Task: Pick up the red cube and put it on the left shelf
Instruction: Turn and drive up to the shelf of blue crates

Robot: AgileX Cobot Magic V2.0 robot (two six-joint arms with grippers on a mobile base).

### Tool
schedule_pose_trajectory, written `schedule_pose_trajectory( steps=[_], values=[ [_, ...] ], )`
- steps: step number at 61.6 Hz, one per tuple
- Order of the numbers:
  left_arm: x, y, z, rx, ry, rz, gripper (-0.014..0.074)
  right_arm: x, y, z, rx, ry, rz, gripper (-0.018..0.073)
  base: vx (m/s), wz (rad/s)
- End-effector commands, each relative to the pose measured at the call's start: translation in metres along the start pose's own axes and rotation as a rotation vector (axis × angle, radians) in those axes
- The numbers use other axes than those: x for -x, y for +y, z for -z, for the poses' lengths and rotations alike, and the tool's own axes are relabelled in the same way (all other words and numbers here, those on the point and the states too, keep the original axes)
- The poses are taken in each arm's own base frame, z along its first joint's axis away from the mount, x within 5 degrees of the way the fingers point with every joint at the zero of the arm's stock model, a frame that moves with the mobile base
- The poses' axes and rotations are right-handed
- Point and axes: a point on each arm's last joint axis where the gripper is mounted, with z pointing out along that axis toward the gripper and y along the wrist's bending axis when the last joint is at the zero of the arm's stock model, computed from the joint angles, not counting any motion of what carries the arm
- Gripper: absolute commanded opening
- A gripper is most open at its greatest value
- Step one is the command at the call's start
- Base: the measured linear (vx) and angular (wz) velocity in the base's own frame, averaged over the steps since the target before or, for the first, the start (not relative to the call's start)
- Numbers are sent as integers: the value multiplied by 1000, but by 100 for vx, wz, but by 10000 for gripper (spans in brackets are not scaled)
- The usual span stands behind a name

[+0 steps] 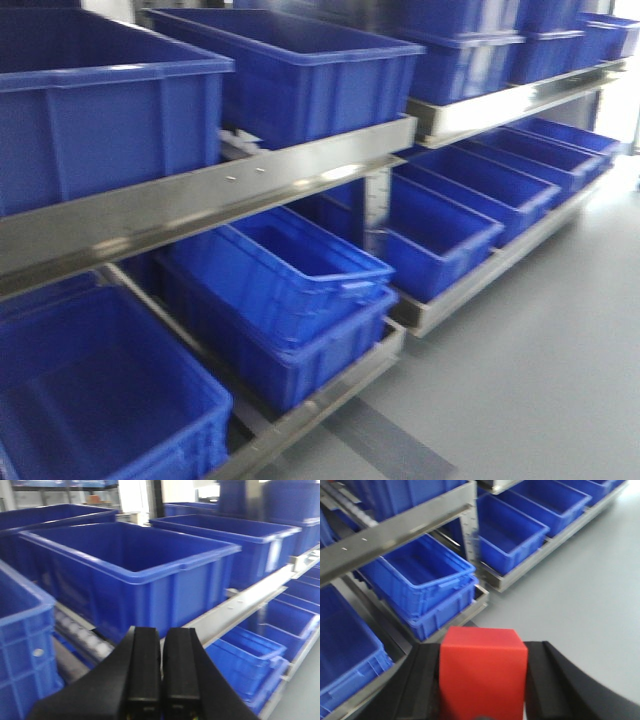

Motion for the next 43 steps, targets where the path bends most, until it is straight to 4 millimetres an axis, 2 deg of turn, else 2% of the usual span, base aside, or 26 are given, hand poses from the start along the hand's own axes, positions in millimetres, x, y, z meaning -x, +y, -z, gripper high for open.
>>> schedule_pose_trajectory(
  steps=[1, 20, 43],
  values=[
    [0, 1, -1, 8, -54, 4, 106, 16, 1, 3, 6, -105, 19, 66, 47, 71],
    [0, 1, -1, 8, -54, 4, 106, 16, 1, 3, 6, -105, 19, 66, 40, 70],
    [0, 1, -1, 8, -54, 4, 106, 16, 1, 3, 6, -105, 19, 66, 25, 62]
  ],
)
